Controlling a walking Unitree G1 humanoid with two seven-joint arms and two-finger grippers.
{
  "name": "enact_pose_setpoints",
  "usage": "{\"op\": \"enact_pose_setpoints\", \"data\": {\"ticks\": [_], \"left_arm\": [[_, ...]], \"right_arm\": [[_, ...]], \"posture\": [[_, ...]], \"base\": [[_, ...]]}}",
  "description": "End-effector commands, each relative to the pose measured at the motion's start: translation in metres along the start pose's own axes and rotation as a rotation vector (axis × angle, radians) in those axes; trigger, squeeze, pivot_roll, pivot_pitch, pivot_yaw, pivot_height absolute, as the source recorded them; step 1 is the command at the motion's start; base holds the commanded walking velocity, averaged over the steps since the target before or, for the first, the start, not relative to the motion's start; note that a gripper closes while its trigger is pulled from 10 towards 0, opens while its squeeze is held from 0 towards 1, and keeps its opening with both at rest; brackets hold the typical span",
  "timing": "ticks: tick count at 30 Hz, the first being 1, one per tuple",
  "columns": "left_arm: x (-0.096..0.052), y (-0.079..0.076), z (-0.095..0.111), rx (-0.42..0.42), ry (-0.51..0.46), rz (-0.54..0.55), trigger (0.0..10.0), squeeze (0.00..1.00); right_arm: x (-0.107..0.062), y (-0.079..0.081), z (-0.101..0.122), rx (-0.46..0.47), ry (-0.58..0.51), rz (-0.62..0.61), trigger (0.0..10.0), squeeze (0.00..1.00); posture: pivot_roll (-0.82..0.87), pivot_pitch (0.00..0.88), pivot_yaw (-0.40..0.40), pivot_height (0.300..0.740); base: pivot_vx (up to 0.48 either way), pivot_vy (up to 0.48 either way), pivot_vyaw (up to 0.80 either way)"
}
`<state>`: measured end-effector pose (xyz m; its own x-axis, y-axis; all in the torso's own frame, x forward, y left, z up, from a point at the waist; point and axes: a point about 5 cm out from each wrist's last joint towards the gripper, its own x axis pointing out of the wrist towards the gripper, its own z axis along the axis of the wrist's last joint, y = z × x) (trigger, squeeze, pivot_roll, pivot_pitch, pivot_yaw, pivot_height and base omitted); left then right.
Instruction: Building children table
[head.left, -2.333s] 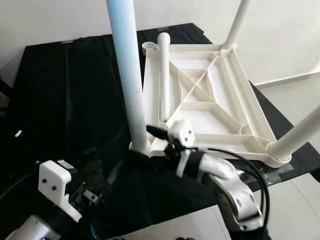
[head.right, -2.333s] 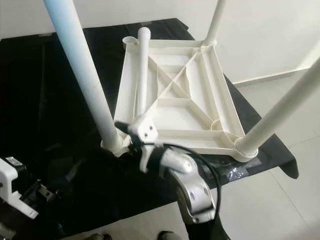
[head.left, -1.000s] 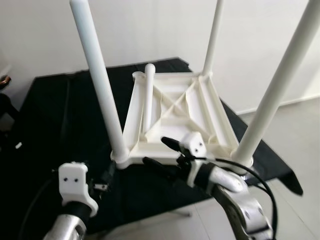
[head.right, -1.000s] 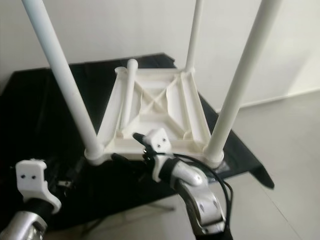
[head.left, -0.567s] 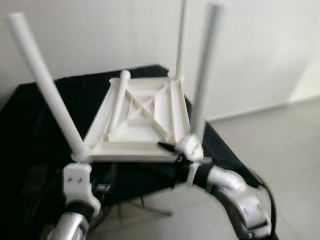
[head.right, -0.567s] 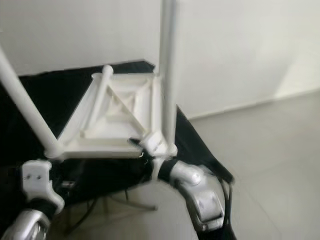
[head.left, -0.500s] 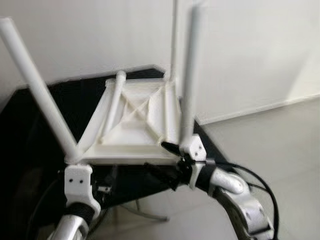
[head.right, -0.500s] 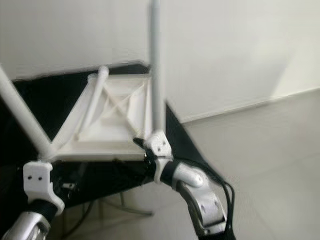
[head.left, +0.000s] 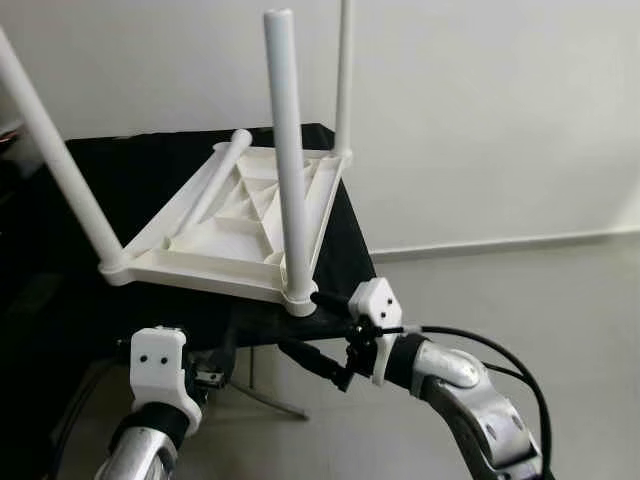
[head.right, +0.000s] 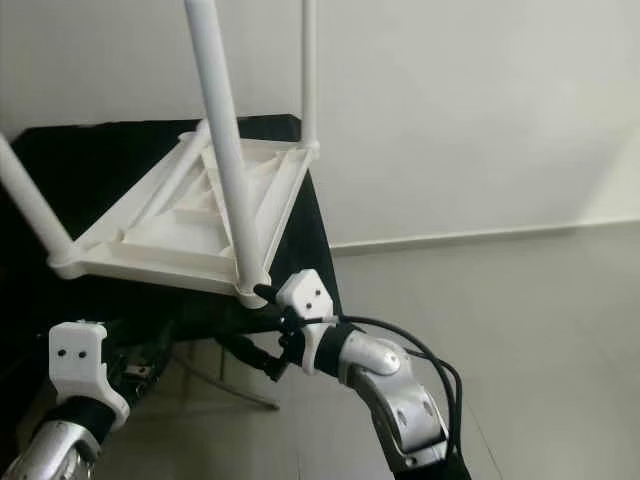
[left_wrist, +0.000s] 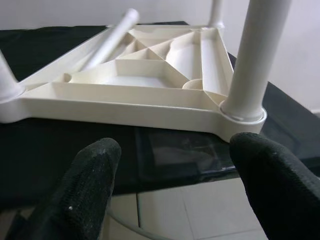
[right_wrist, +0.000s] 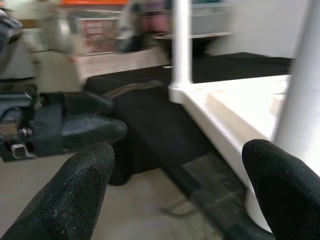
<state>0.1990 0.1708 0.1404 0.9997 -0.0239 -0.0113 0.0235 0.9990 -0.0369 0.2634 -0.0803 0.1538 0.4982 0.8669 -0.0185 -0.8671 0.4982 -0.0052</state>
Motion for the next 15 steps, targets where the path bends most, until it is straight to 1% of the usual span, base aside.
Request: {"op": "enact_pose_setpoints", "data": {"ticks": [1, 5, 10, 15], "left_arm": [[-0.001, 0.004, -0.006, 0.019, 0.038, 0.012, 10.0, 0.0], [0.002, 0.003, -0.005, 0.021, 0.039, 0.005, 10.0, 0.0], [0.003, 0.002, -0.005, 0.025, 0.045, -0.006, 10.0, 0.0], [0.004, 0.0, -0.005, 0.024, 0.056, -0.018, 10.0, 0.0]], "right_arm": [[0.002, 0.002, -0.002, 0.018, -0.003, 0.015, 10.0, 0.0], [0.002, -0.001, -0.002, 0.032, -0.009, -0.002, 10.0, 0.0], [0.0, -0.007, -0.001, 0.081, -0.04, -0.061, 10.0, 0.0], [-0.002, -0.011, 0.0, 0.094, -0.052, -0.09, 10.0, 0.0]], "posture": [[0.02, 0.063, -0.001, 0.74], [0.02, 0.066, -0.004, 0.74], [0.02, 0.066, -0.004, 0.74], [0.01, 0.07, -0.007, 0.74]], "base": [[0.0, -0.465, 0.79], [0.0, -0.465, 0.8], [0.0, -0.465, 0.78], [0.0, -0.465, 0.0]]}}
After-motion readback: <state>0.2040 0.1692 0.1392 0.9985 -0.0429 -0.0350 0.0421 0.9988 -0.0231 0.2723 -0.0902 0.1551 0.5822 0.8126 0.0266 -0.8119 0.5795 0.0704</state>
